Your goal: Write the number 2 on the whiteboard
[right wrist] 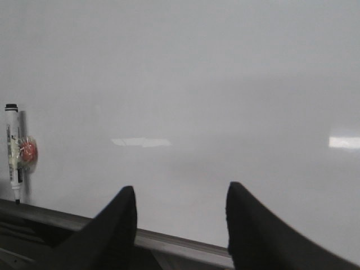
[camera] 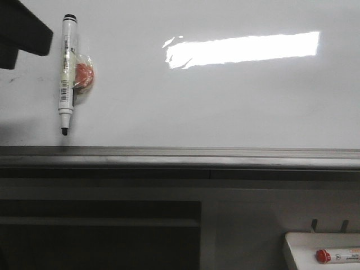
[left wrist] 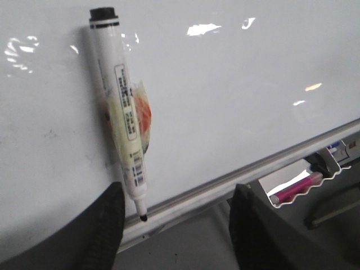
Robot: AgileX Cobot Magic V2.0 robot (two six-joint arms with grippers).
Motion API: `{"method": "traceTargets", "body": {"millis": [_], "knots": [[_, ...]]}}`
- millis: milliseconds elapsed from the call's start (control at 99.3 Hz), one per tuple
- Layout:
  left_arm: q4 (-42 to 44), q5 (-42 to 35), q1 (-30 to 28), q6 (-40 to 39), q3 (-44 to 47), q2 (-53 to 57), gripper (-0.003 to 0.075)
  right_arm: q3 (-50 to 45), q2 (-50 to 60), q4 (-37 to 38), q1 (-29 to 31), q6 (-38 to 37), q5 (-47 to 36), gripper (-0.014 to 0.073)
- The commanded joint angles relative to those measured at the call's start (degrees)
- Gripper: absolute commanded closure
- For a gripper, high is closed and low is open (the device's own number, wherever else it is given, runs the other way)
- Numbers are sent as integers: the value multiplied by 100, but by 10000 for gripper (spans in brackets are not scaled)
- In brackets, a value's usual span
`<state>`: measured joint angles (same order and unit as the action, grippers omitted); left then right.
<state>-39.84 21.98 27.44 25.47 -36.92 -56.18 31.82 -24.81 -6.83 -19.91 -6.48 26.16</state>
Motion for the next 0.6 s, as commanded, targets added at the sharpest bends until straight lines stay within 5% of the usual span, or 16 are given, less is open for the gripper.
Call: {"method": "traceTargets", "body": {"millis": [0, 242, 524, 594], "knots": [[-171, -806, 200, 13, -195, -275, 370, 220, -74, -22, -2, 54, -186, 267], [-171, -1041, 237, 13, -195, -979, 474, 220, -74, -36, -2, 54, 345, 267], [-171, -1339, 237, 3, -195, -1250, 743, 220, -74, -36, -2, 54, 337, 267], [-159, -1374, 237, 3, -195, -1250, 741, 220, -74, -36, -2, 54, 308, 267]]}}
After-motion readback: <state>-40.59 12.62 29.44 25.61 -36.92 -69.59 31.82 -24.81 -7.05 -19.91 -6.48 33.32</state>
